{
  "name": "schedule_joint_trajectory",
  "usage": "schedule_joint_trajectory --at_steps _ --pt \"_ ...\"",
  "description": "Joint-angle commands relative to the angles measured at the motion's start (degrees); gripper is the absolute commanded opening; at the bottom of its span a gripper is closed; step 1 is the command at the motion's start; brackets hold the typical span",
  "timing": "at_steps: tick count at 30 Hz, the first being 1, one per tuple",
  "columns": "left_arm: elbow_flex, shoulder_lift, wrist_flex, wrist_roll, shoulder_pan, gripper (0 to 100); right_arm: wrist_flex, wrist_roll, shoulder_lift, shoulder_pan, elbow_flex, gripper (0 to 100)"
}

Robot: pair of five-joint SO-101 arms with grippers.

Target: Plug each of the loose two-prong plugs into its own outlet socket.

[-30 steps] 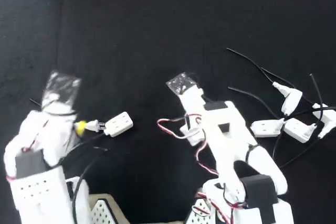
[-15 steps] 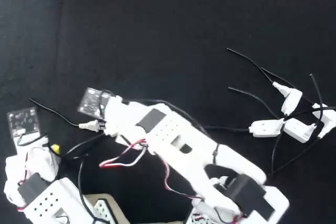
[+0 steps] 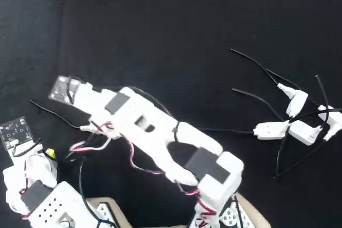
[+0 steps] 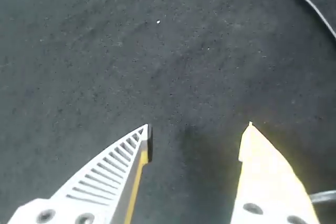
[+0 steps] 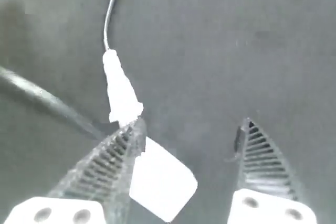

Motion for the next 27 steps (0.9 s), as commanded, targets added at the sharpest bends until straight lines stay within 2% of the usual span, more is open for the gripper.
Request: schedule_joint_trajectory --at_steps 1,4,16,18,24,27 --pt "0.92 -0.79 0.26 0.53 0.4 28 1.93 -0.35 2.59 -2.81 -8.48 28.3" --pt "0.92 -0.79 0.26 0.62 0.4 28 3.34 -2.55 8.48 -4.92 -13.49 28.3" --pt "0.92 -0.79 0.26 0.7 0.4 28 29.01 -3.16 36.62 -5.8 -52.09 27.9" --pt "0.92 -0.79 0.26 0.7 0.4 28 32.97 -3.08 40.75 -5.8 -59.21 24.1" --pt "0.92 -0.79 0.35 0.62 0.4 28 43.25 -3.08 51.47 -5.89 -79.6 1.8" --pt "0.92 -0.79 0.35 0.62 0.4 28 47.21 -3.08 55.78 -5.89 -88.66 2.1"
